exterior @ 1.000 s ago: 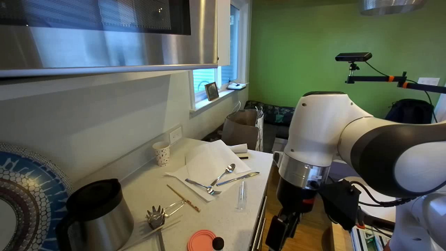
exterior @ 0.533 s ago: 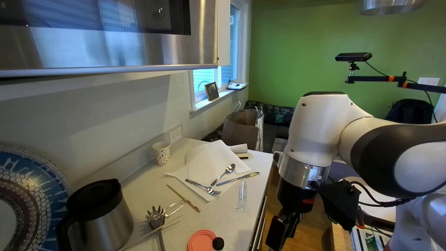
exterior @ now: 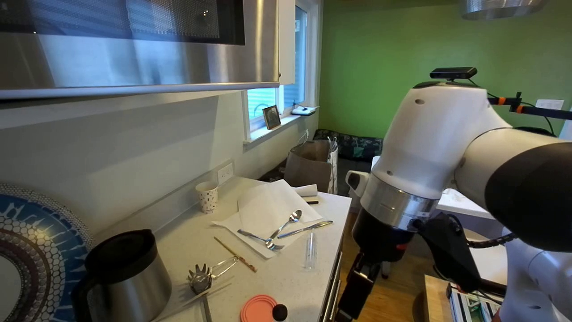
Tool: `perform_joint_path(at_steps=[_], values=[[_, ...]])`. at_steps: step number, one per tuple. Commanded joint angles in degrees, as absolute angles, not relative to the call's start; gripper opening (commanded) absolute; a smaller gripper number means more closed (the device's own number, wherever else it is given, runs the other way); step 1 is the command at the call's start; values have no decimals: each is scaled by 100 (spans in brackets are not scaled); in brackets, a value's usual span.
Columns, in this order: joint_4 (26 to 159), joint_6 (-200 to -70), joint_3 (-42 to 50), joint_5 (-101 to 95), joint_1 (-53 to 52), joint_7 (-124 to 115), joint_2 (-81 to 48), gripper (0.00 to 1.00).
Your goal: Shut the microwave door
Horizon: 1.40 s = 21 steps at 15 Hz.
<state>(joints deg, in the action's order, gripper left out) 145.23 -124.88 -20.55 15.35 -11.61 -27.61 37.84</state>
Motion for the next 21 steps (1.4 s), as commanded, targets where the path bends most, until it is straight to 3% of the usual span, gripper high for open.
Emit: perform_joint_path(at_steps=[1, 11, 17, 21], values=[[14173, -12382, -2285, 1046, -1275, -2543, 3987, 100], [13024, -12828, -2832, -722, -1066, -2098, 4426, 100], [12912, -13867, -2879, -1467, -867, -1883, 4756, 100], [12848, -13788, -2858, -1277, -896, -1858, 4701, 100]])
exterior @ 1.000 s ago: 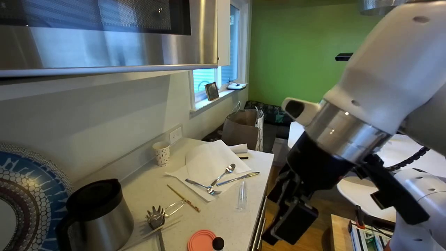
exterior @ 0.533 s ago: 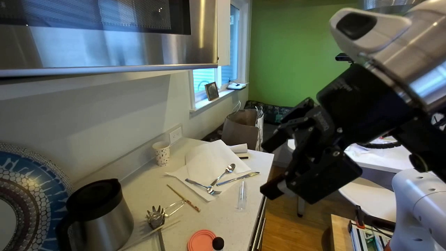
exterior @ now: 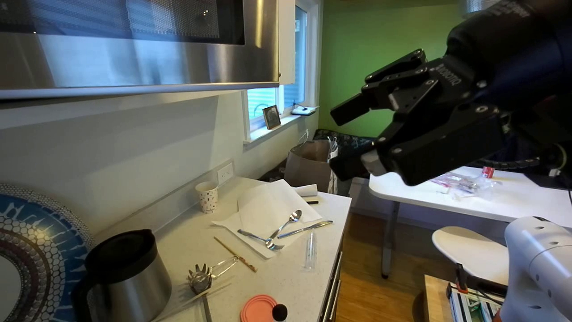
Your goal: Shut the microwave door
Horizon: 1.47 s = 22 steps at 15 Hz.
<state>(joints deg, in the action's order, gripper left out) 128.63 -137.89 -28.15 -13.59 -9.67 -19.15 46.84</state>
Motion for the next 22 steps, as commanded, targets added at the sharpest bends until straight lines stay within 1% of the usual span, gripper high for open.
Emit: perform_joint_path(at_steps=[1, 3, 6, 7, 8, 14, 16, 17, 18, 22], values=[[12848, -13788, -2863, -1282, -886, -1850, 4710, 100], [12848, -13789, -2867, -1286, -882, -1848, 4711, 100], [12748, -14321, -2927, -1542, -592, -1905, 4768, 100], [12687, -14504, -2964, -1614, -421, -1976, 4817, 75], [12646, -14684, -2988, -1665, -270, -2020, 4844, 74], [12393, -15495, -3147, -1666, 704, -2182, 4906, 26], [12363, -15738, -3217, -1639, 985, -2200, 4879, 13], [12349, -15835, -3264, -1632, 1136, -2221, 4874, 4], [12344, -15893, -3305, -1614, 1270, -2242, 4874, 1], [12361, -16016, -3453, -1583, 1868, -2437, 4956, 0]])
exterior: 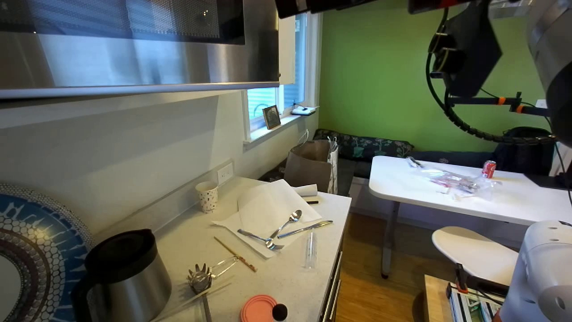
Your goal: Shut the microwave door
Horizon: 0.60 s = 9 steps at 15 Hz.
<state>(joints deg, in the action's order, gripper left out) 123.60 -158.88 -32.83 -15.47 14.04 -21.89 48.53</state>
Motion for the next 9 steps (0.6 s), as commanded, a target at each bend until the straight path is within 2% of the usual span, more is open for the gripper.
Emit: perform_joint_path(at_steps=[1, 9], values=[[12372, -16059, -3475, -1582, 1982, -2471, 4963, 0], [12391, -16630, -3702, -1505, 2522, -2433, 4810, 0]])
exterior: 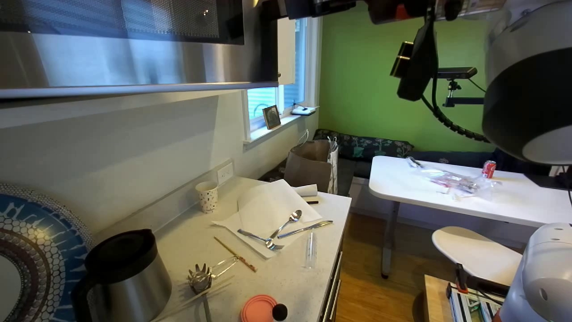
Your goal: Shut the microwave door
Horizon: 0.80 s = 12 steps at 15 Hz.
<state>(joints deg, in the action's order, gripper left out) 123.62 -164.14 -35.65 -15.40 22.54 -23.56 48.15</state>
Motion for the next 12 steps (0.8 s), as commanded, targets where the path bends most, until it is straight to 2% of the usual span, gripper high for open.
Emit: perform_joint_path(at_steps=[1, 6, 12], values=[[12394, -16676, -3721, -1500, 2582, -2420, 4793, 0], [12408, -16922, -3754, -1492, 2847, -2354, 4594, 0], [12327, -17830, -3833, -1448, 3080, -2035, 3912, 0]])
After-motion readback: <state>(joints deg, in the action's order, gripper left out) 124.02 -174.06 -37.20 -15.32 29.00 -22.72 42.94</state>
